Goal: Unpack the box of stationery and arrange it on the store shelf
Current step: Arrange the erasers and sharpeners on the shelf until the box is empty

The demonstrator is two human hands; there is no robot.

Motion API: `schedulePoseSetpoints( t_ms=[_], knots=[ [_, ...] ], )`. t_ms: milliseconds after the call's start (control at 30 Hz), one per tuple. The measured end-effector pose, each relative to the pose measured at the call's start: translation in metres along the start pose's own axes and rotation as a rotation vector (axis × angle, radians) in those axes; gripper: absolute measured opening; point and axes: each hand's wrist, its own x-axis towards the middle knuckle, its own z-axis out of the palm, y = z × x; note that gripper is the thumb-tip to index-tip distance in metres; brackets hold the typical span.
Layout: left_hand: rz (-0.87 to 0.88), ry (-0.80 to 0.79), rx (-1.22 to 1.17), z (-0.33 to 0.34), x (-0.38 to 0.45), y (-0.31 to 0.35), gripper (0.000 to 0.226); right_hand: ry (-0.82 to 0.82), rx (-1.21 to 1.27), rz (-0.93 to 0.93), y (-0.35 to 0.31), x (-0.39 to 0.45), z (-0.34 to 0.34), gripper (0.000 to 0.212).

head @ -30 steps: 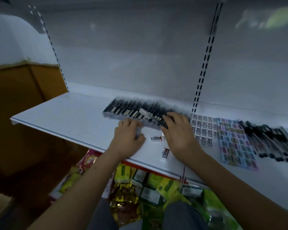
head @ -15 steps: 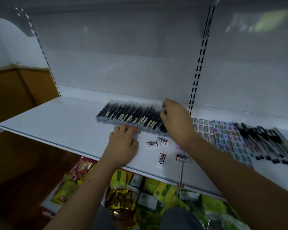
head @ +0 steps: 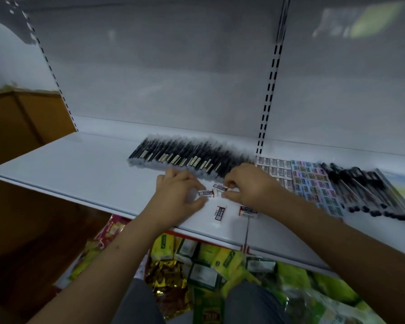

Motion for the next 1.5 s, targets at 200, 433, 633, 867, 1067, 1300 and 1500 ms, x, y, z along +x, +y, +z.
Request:
schedulePoseSetpoints(
  t_ms=[200, 433, 633, 867, 1067, 1300, 1500],
  knots=[
    [-0.031, 0.021, -0.163, -0.021, 0.005, 0.013, 0.022, 0.213, 0.139, 0.061, 0.011, -0.012, -0.032, 0.014],
    [0.13, 0.01, -0.303, -0.005, 0.028, 0.085, 0.028, 0.061, 0.083, 0.039, 0.062, -0.075, -0.07, 0.02],
    [0.256, -0.076, -0.259, 0.021, 0.028, 0.112, 0.011, -0.035, 0.012, -0.054, 0.056, -0.096, -0.042, 0.024],
    [0.37, -0.11, -0.232, 0.018, 0.025, 0.101, 0.022, 0.035, 0.011, 0.074, 0.044, -0.114, -0.029, 0.046],
    [0.344, -0.09, -0.247, 0.019, 0.016, 0.098, 0.014, 0.099, 0.03, 0.121, 0.047, -0.119, -0.023, 0.032],
    [0.296, -0.094, -0.239, 0.016, 0.018, 0.095, 0.017, 0.143, 0.037, 0.27, 0.051, -0.117, -0.026, 0.022],
    [0.254, -0.026, -0.161, 0.022, 0.02, 0.099, 0.019, 0.165, 0.197, 0.422, 0.046, -0.104, -0.018, 0.014]
  ],
)
